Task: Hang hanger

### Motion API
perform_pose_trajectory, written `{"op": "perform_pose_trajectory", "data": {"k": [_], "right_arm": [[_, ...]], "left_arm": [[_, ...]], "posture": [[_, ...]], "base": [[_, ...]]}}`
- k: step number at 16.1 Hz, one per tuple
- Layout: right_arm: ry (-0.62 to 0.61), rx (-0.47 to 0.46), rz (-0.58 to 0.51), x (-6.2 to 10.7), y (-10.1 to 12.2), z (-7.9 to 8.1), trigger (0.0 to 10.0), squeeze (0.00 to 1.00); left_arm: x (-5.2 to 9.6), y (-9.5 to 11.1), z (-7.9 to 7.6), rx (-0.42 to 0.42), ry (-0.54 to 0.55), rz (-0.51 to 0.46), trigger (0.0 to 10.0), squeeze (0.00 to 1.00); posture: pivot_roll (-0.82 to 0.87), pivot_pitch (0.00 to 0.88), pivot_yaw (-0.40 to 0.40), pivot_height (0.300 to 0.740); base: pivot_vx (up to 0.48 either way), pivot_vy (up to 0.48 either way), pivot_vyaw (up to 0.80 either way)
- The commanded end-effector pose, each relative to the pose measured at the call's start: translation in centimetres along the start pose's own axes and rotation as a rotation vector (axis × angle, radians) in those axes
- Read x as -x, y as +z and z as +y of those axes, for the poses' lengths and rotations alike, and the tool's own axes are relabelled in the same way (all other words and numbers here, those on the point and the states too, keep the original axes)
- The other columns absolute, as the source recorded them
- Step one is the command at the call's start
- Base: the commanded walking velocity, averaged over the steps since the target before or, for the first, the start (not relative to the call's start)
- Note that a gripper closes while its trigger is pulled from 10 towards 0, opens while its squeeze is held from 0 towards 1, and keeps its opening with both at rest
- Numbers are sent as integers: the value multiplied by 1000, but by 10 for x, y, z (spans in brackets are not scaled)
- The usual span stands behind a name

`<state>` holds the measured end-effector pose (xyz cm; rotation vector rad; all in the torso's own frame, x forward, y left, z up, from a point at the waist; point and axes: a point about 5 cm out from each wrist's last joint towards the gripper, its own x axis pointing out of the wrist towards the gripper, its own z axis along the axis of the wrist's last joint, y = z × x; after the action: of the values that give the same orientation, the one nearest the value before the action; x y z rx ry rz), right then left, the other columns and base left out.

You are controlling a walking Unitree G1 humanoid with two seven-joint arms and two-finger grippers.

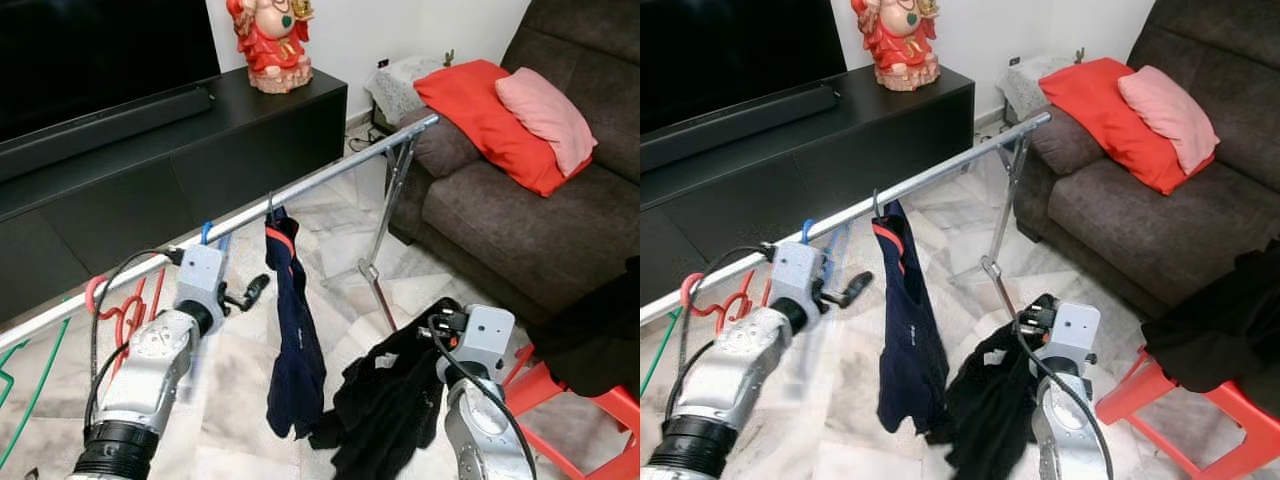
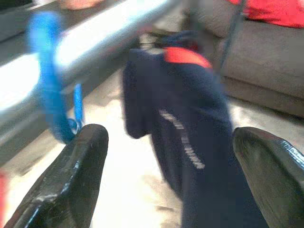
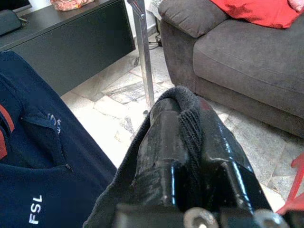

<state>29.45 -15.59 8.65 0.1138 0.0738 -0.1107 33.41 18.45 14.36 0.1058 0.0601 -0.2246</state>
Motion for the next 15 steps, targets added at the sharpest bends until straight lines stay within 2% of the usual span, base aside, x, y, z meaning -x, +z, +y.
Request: {"op": "perform_pose_trajectory", "data": {"k": [1, 2, 3, 5, 7, 8, 10, 12, 13, 14, 15], "right_arm": [[-5, 4, -34, 0, 4, 0, 10000, 0], [1, 2, -33, 0, 4, 2, 10000, 0], [3, -2, -36, 0, 4, 4, 10000, 0], [4, -4, -41, 0, 6, 5, 10000, 0], [4, -2, -40, 1, 5, 4, 10000, 0], [2, 1, -34, 2, 3, 3, 10000, 0], [4, 0, -31, 2, 3, 4, 10000, 0], [11, -5, -30, 1, 3, 6, 10000, 0], [12, -5, -30, 1, 3, 7, 10000, 0], [14, -4, -31, 0, 3, 7, 10000, 0], [12, -4, -34, 0, 4, 7, 10000, 0]], "left_arm": [[5, -3, 16, 23, 92, 28, 10000, 1000], [6, -7, 19, 28, 114, 52, 10000, 192], [6, -10, 22, 23, 130, 68, 10000, 0], [9, -13, 24, 72, 124, 107, 10000, 0], [21, -17, 21, 60, 7, 161, 10000, 0], [30, -19, 17, 24, -76, 193, 10000, 0], [33, -17, 21, 52, -23, 186, 10000, 0], [30, -10, 26, 68, 105, 160, 10000, 0], [26, -7, 23, 89, 117, 141, 10000, 0], [18, -8, 11, 203, 72, 132, 10000, 0], [16, -9, 8, 270, 62, 137, 10000, 0]], "posture": [[-3, 112, 50, 740], [-3, 107, 49, 740], [-9, 105, 51, 740], [-17, 106, 54, 740], [-7, 120, 53, 740], [-4, 121, 53, 740], [3, 130, 52, 740], [10, 136, 51, 740], [10, 136, 51, 740], [8, 136, 54, 740], [0, 134, 59, 740]], "base": [[0, 0, 0], [0, 0, 0], [0, 0, 0], [0, 0, 0], [0, 0, 0], [0, 0, 0], [0, 0, 0], [0, 0, 0], [0, 0, 0], [0, 0, 0], [0, 0, 0]]}}
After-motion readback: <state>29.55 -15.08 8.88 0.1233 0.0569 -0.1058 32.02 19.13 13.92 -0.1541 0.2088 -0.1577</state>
